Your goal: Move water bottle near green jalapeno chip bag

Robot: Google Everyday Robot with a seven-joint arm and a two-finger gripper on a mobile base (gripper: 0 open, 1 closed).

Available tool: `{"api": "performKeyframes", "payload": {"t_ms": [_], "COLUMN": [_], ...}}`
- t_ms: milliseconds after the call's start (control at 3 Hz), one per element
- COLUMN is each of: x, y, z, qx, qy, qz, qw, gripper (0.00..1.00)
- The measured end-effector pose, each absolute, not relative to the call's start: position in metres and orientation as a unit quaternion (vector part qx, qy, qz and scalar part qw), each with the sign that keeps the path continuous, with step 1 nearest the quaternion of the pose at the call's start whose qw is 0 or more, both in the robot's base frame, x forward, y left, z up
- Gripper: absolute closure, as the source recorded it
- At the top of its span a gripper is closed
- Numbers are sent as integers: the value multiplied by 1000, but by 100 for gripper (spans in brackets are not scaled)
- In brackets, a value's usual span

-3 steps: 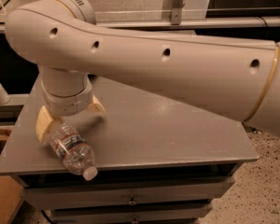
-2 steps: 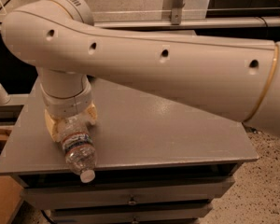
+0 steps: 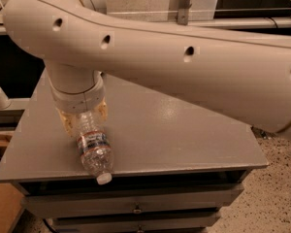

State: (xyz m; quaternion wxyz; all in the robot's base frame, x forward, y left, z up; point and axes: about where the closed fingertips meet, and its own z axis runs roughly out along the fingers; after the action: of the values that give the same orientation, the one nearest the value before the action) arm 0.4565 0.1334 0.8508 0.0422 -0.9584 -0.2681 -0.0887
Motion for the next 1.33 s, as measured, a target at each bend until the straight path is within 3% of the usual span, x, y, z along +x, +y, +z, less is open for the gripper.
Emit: {"api": "performKeyframes", "payload": {"t_ms": [333, 667, 1333], "x": [470, 487, 487], "y": [108, 74, 73], "z": [881, 907, 910], "qx": [-975, -988, -989], "qy": [-188, -62, -22], "qz": [-108, -119, -120], "qw": [51, 72, 78], "gripper": [100, 100, 100]}}
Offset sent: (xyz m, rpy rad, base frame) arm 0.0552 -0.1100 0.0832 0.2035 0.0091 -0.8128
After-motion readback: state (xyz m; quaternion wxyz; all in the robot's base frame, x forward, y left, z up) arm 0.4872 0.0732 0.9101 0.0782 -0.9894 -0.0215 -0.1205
